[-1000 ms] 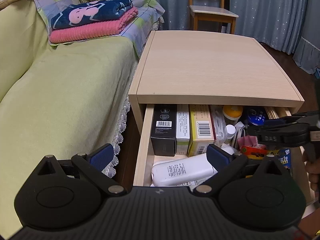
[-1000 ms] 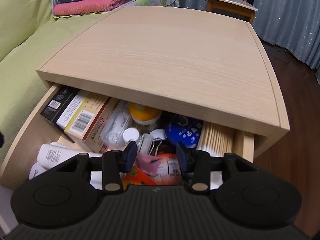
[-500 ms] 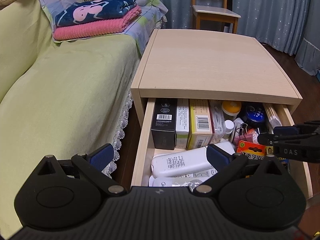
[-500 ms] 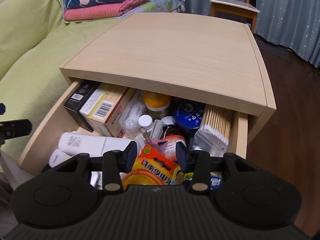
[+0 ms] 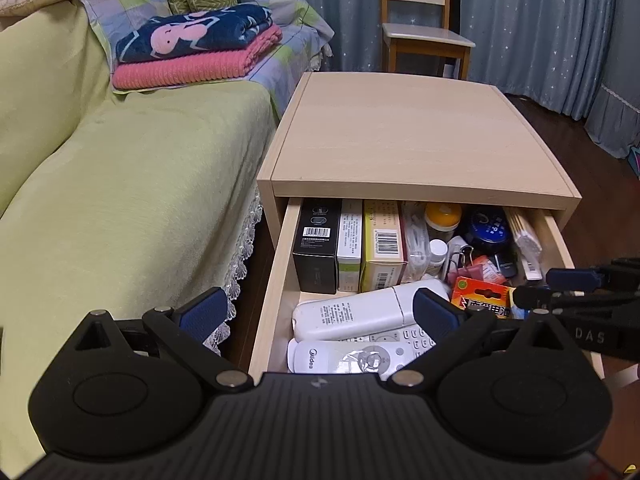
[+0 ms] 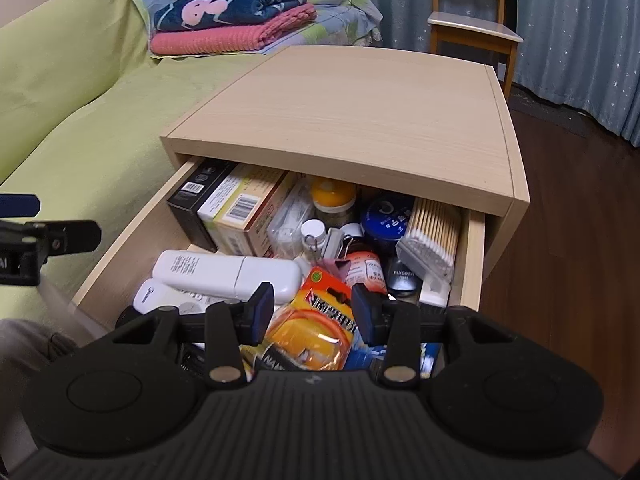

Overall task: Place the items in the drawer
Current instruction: 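Withdraw the right tool and bring it to the drawer front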

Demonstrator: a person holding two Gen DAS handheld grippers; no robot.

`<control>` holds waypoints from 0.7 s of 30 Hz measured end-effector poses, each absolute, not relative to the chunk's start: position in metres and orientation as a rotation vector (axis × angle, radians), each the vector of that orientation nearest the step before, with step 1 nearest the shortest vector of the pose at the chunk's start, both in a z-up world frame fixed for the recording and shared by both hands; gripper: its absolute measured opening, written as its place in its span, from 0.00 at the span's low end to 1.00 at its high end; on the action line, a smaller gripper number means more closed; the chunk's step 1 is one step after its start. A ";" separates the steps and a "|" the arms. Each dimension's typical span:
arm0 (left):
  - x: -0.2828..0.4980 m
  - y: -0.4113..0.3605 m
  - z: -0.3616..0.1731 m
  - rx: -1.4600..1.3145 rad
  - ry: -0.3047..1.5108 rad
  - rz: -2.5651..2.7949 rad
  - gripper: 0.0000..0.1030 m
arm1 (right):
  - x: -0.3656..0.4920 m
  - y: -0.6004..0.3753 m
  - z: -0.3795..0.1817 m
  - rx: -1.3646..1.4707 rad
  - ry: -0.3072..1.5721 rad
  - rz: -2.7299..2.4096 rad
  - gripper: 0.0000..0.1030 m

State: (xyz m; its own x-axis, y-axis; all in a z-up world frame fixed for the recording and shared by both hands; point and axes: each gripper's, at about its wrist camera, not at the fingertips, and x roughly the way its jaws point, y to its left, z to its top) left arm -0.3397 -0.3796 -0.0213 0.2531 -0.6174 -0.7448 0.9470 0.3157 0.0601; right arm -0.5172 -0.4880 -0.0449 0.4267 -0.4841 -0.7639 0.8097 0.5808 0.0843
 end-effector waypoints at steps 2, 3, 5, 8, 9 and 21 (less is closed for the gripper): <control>-0.342 -0.375 -0.019 0.567 0.686 -1.145 0.97 | -0.520 -0.482 -0.043 0.482 0.762 -0.845 0.37; -0.343 -0.372 -0.018 0.565 0.684 -1.147 0.97 | -0.522 -0.480 -0.042 0.481 0.759 -0.846 0.37; -0.345 -0.367 -0.017 0.560 0.681 -1.150 0.97 | -0.526 -0.474 -0.039 0.473 0.750 -0.846 0.37; -0.340 -0.356 -0.013 0.532 0.681 -1.163 0.97 | -0.536 -0.464 -0.034 0.449 0.728 -0.842 0.37; -0.337 -0.352 -0.012 0.521 0.679 -1.167 0.97 | -0.540 -0.460 -0.032 0.435 0.716 -0.841 0.37; -0.301 -0.302 -0.020 0.584 0.639 -1.129 0.97 | -0.584 -0.426 -0.020 0.353 0.640 -0.835 0.38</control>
